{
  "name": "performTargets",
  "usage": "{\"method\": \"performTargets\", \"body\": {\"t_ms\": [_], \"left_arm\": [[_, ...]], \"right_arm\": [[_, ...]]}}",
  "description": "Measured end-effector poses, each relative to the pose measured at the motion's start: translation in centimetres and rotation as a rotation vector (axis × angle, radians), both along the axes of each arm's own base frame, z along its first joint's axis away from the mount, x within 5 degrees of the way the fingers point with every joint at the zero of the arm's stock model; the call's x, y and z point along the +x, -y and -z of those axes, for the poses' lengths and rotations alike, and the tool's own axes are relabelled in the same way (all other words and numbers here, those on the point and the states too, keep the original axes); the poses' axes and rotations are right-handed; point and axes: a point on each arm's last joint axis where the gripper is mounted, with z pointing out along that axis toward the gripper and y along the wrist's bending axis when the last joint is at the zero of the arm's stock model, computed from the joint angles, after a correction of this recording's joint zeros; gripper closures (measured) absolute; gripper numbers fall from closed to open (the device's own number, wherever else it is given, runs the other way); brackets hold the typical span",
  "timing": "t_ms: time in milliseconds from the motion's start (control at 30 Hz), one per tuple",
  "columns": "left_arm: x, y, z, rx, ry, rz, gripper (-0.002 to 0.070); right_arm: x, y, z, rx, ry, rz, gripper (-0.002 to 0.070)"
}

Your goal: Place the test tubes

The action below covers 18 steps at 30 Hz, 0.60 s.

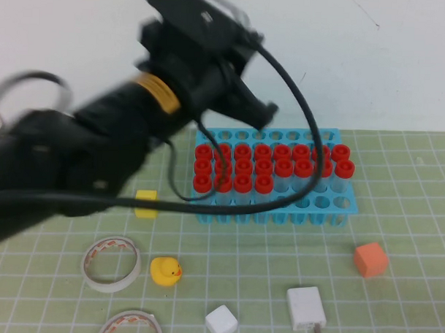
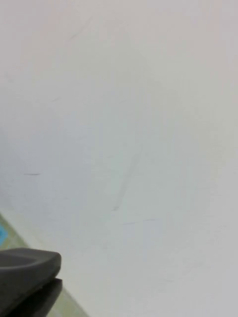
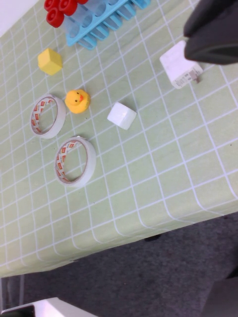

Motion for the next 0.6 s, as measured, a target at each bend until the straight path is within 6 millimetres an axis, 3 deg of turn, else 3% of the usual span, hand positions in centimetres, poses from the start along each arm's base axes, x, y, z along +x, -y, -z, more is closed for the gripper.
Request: {"method": "performTargets", "body": {"t_ms": [200, 333, 467, 600], "left_arm": [[-4.9, -3.4, -5.9, -0.054, 0.071, 0.005, 0.0674], [-8.2, -5.6, -8.3, -0.076, 0.124, 0.006, 0.0675], [-11.5, -7.9, -8.7, -0.084, 0.169, 0.005, 0.0675], [-14.4, -9.9, -6.1, -0.059, 0.099, 0.011, 0.0675]], "right_arm": [[0.0, 0.0, 0.0, 0.0, 0.0, 0.0, 0.0678], [0.0, 0.0, 0.0, 0.0, 0.0, 0.0, 0.0678], [0.0, 0.0, 0.0, 0.0, 0.0, 0.0, 0.0678], [0.0, 0.0, 0.0, 0.0, 0.0, 0.0, 0.0678]]}}
